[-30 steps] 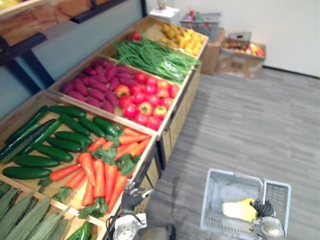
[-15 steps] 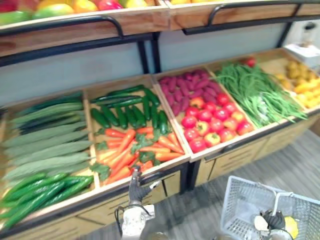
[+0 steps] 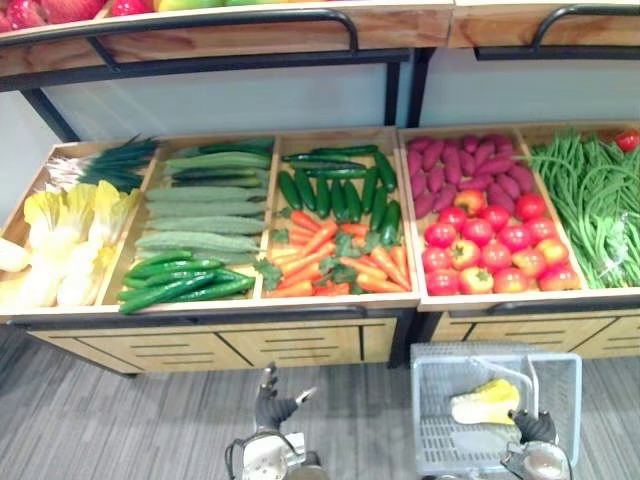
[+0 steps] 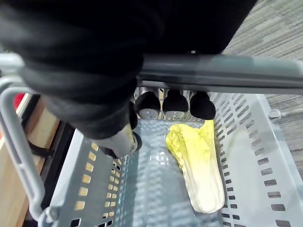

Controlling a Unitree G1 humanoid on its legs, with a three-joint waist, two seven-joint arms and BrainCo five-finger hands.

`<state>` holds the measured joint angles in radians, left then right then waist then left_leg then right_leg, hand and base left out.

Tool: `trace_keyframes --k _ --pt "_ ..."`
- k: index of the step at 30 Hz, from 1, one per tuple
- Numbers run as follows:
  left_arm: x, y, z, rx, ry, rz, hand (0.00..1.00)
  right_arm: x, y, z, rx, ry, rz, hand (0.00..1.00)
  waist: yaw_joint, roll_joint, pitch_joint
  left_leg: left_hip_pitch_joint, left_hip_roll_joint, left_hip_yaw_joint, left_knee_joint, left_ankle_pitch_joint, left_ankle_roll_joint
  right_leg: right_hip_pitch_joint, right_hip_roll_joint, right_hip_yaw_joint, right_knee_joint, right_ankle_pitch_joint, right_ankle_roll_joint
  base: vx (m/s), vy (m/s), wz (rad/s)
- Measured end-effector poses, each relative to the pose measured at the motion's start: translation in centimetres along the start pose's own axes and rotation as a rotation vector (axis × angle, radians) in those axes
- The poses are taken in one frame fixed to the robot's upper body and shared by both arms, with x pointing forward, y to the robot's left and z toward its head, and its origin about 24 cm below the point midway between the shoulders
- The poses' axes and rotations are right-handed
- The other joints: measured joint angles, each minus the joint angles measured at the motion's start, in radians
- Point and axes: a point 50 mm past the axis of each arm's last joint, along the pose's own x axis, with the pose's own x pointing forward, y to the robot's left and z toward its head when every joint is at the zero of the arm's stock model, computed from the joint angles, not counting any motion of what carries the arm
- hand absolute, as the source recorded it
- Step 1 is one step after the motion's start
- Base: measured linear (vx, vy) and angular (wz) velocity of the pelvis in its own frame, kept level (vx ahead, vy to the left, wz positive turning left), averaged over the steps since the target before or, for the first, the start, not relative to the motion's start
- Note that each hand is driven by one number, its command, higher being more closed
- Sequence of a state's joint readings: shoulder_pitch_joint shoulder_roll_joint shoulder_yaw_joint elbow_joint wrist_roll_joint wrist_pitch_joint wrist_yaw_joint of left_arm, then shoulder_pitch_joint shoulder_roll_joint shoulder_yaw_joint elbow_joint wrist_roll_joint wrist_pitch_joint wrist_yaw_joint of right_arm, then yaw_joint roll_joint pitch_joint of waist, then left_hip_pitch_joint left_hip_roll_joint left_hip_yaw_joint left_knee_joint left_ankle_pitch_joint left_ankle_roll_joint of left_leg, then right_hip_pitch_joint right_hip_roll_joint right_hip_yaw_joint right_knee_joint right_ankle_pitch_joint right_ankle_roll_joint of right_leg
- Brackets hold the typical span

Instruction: Pick vegetable in the basket

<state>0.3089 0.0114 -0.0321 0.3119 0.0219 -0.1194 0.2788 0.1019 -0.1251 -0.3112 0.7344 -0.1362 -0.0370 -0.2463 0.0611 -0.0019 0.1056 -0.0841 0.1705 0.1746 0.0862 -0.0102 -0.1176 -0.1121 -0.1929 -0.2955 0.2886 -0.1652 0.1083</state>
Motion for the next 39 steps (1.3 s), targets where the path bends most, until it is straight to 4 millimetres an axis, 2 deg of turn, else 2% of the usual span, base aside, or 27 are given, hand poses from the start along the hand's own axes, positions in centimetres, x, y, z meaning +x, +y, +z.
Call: trace_keyframes --k 2,5,8,12,14,20,22,24,30,39 --pt "0.4 0.5 0.0 0.025 -0.001 0.003 0.0 -0.1 0.3 -0.3 0.031 0.02 0.002 1.0 -0.019 -0.001 0.0 0.004 -0.019 0.002 -0.018 0.01 0.004 0.016 -0.008 0.004 -0.047 0.031 0.009 0.02 0.138 0.01" --pt "1.1 1.1 0.4 0.049 -0.018 0.017 0.0 0.0 0.4 -0.4 0.056 0.037 -0.007 1.0 -0.03 -0.007 0.004 0.01 -0.038 0.012 -0.023 0.011 0.007 0.033 -0.015 0.019 -0.096 0.069 0.02 0.03 0.118 -0.12" --pt "1.6 2.4 0.9 0.146 -0.053 0.043 0.0 -0.1 0.7 -0.8 0.062 0.058 0.002 1.0 -0.033 -0.016 0.006 0.045 -0.044 0.041 -0.051 0.011 0.008 0.047 -0.011 0.048 -0.132 0.09 0.023 0.02 0.05 -0.28" --pt "2.3 4.3 1.9 0.298 -0.11 0.085 0.0 0.0 0.0 -1.5 0.086 0.094 -0.027 1.0 -0.037 -0.032 0.011 0.06 -0.045 0.073 -0.07 0.011 0.009 0.046 -0.004 0.077 -0.167 0.11 0.025 0.02 0.025 -0.25" --pt "2.5 5.7 3.1 0.418 -0.169 0.119 0.0 0.1 -0.7 -2.2 0.092 0.125 -0.048 1.0 -0.044 -0.034 0.011 0.073 -0.047 0.089 -0.084 0.011 0.01 0.049 0.0 0.092 -0.183 0.121 0.027 0.03 0.019 -0.2" --pt "2.8 8.3 7.9 0.755 -0.398 0.177 0.0 0.4 -1.8 -3.0 0.078 0.17 -0.064 1.0 -0.064 -0.026 0.005 0.103 -0.047 0.099 -0.11 0.011 0.01 0.068 0.013 0.117 -0.233 0.15 0.023 0.03 0.01 -0.17" --pt "2.8 8.8 8.8 0.838 -0.44 0.188 0.0 0.4 -1.9 -3.1 0.076 0.173 -0.065 1.0 -0.073 -0.022 -0.001 0.114 -0.047 0.1 -0.119 0.011 0.01 0.08 0.016 0.118 -0.245 0.153 0.022 0.02 -0.002 -0.07" --pt "2.8 9.2 9.6 0.915 -0.48 0.198 0.0 0.4 -2.1 -3.2 0.07 0.174 -0.064 1.0 -0.085 -0.018 -0.005 0.12 -0.048 0.107 -0.124 0.011 0.01 0.082 0.016 0.122 -0.254 0.158 0.021 0.0 0.004 -0.08" --pt "3.2 10.1 12.5 1.074 -0.606 0.21 0.0 0.5 -3.1 -3.5 0.045 0.164 -0.063 1.0 -0.086 -0.006 -0.021 0.139 -0.051 0.126 -0.141 0.011 0.01 0.084 0.018 0.141 -0.261 0.162 0.023 0.0 0.004 -0.1" --pt "4.7 11.0 13.9 1.187 -0.617 0.213 0.0 0.5 -3.3 -3.5 0.039 0.162 -0.057 1.0 -0.09 -0.01 -0.027 0.148 -0.054 0.164 -0.152 0.011 0.01 0.079 0.023 0.174 -0.292 0.186 0.022 0.0 0.002 -0.11"
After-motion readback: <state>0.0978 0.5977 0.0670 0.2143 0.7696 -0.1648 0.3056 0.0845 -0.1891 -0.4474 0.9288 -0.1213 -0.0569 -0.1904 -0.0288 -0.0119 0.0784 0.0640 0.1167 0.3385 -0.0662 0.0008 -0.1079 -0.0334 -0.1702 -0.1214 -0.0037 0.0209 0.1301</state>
